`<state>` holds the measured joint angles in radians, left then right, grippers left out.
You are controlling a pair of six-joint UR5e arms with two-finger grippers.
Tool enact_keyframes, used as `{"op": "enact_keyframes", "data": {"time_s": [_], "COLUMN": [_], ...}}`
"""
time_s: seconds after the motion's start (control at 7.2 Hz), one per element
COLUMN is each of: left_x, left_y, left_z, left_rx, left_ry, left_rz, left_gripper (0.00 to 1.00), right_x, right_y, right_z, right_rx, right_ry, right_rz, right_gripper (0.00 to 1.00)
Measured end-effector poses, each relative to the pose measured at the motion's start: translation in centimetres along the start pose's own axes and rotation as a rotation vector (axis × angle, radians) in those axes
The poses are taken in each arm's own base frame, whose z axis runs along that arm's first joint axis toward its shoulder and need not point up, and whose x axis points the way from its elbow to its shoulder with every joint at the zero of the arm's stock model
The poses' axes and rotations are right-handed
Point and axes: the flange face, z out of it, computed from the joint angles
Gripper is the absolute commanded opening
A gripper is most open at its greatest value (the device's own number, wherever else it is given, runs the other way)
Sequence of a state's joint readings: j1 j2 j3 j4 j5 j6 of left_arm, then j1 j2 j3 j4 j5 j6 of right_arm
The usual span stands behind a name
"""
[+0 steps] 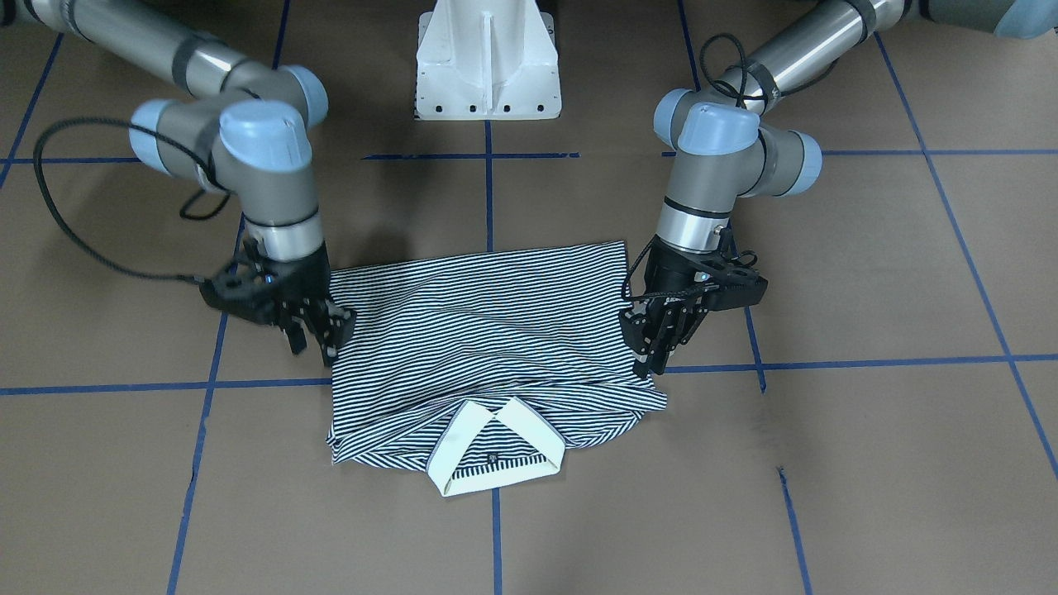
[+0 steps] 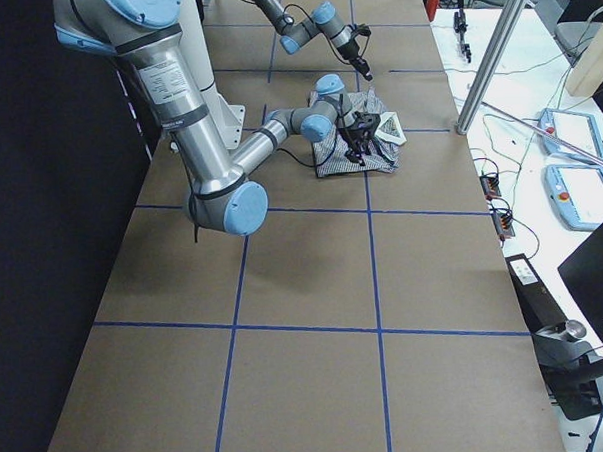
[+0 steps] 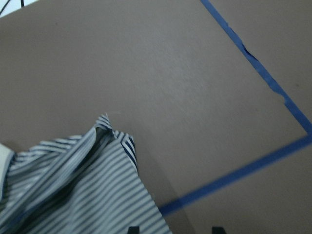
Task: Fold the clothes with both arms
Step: 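Move the right gripper down to the folded shirt's near corner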
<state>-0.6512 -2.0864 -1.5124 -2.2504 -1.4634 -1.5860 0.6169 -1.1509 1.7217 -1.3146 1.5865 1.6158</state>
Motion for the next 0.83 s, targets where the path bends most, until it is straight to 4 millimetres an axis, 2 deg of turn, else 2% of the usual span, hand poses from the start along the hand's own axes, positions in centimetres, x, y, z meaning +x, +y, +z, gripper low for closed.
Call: {"op": "enact_keyframes", "data": {"time_s": [0.14, 0.28, 0.42, 0.83], "left_x": [-0.3, -0.8, -1.1, -1.3], "left_y": [0.0, 0.0, 0.1, 0.0], "left_z": [0.1, 0.2, 0.2, 0.3], "left_rx": [0.000, 0.001, 0.002, 0.006], "left_ry": [-0.004, -0.011, -0.015, -0.020], "left_rz": [0.001, 0.001, 0.002, 0.002], "left_gripper": [0.35, 0.36, 0.36, 0.36], "right_x": [2.3, 3.9, 4.6, 4.7], "right_y": [3.1, 6.1, 8.0, 9.4], "right_z": [-1.4, -2.0, -1.8, 0.0], "right_rx": [-0.036, -0.053, -0.054, -0.033], "right_ry": [-0.005, -0.001, 0.007, 0.027], "right_rz": [0.020, 0.034, 0.032, 0.025], "right_gripper": [0.65, 0.65, 0.65, 0.64]}}
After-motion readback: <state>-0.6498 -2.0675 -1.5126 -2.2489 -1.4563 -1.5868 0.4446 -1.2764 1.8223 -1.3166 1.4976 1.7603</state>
